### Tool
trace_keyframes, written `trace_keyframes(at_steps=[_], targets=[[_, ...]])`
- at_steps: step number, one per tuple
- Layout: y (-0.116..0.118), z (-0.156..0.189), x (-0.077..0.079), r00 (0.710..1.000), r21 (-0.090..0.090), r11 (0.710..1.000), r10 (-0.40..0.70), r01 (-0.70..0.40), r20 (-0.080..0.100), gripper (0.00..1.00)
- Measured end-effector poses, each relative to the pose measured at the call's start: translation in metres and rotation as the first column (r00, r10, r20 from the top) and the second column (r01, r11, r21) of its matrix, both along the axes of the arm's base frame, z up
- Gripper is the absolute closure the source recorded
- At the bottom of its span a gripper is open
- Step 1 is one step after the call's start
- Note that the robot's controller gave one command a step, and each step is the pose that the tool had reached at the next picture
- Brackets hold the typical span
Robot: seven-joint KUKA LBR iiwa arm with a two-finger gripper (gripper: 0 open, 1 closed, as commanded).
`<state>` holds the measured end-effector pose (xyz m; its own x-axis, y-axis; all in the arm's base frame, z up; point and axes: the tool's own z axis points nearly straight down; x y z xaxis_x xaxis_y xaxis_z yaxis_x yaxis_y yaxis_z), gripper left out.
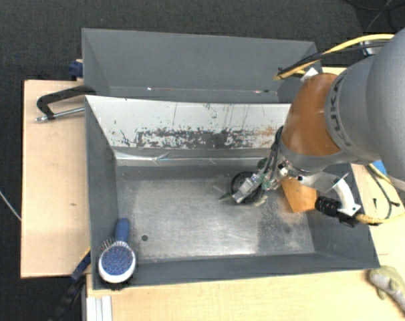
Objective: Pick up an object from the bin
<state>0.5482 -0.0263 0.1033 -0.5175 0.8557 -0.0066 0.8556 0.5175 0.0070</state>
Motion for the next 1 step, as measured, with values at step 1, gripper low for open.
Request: trace_keyframes(at_steps=[1], targets=[[0.0003, 0.0638, 0.0018, 1.000, 0.002, 1.000, 0.003, -0.003, -0.001, 1.00]])
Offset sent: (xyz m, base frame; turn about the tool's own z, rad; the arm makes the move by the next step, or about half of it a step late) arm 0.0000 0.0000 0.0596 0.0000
